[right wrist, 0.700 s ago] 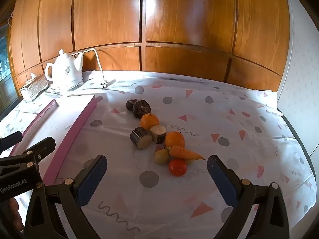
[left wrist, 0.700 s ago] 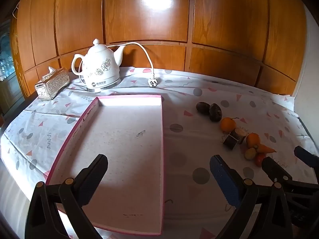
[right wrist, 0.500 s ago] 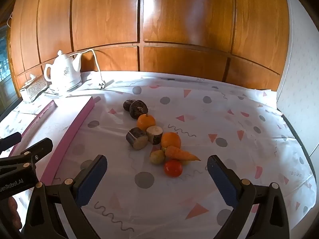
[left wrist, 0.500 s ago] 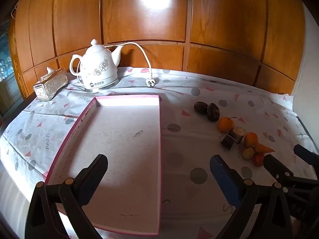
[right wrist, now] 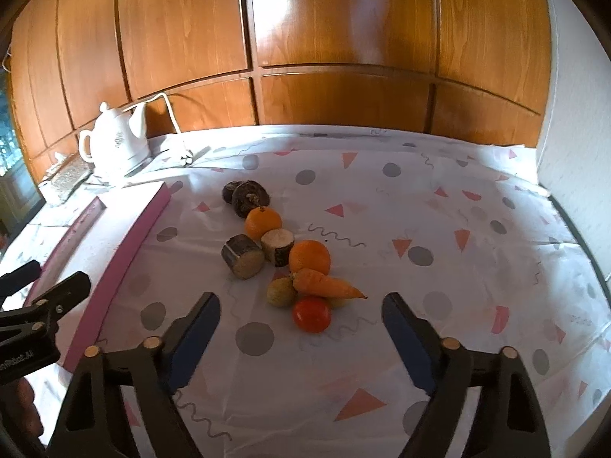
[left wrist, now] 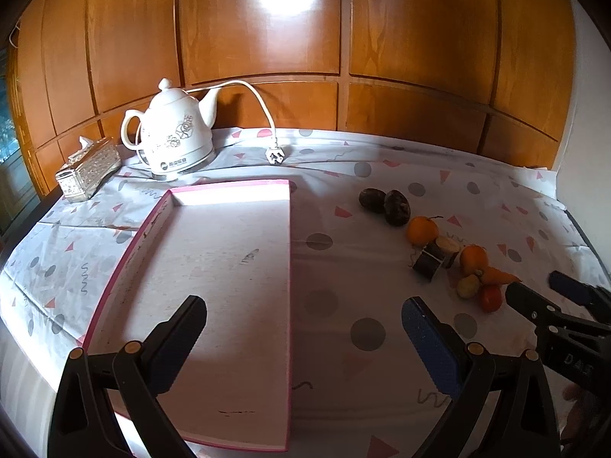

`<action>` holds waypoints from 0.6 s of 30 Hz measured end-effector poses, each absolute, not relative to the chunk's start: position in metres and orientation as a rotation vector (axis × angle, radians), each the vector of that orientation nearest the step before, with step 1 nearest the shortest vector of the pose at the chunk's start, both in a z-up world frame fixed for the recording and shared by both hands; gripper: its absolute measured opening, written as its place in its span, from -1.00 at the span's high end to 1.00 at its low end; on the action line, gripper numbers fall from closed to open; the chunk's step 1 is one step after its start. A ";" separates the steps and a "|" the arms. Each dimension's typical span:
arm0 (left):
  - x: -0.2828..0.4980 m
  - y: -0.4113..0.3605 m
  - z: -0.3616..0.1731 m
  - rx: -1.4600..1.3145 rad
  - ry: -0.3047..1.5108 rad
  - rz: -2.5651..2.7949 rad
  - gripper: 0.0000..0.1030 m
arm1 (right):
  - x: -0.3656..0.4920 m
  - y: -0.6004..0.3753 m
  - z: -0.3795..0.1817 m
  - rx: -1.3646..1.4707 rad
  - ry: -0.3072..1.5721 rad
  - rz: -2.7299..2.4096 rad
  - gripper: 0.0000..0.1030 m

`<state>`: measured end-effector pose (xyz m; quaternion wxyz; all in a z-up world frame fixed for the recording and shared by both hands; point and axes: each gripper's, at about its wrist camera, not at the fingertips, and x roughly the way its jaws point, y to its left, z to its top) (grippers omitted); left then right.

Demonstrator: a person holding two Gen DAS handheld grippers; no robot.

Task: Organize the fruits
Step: 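Move the left tool toward a cut root slice while the right tool approaches the carrot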

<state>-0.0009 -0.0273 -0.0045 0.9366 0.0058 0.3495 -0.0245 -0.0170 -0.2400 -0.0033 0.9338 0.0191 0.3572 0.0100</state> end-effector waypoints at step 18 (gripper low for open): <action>0.009 -0.049 -0.009 0.043 0.756 -0.197 -0.94 | 0.000 -0.278 -0.031 0.193 0.867 0.066 0.26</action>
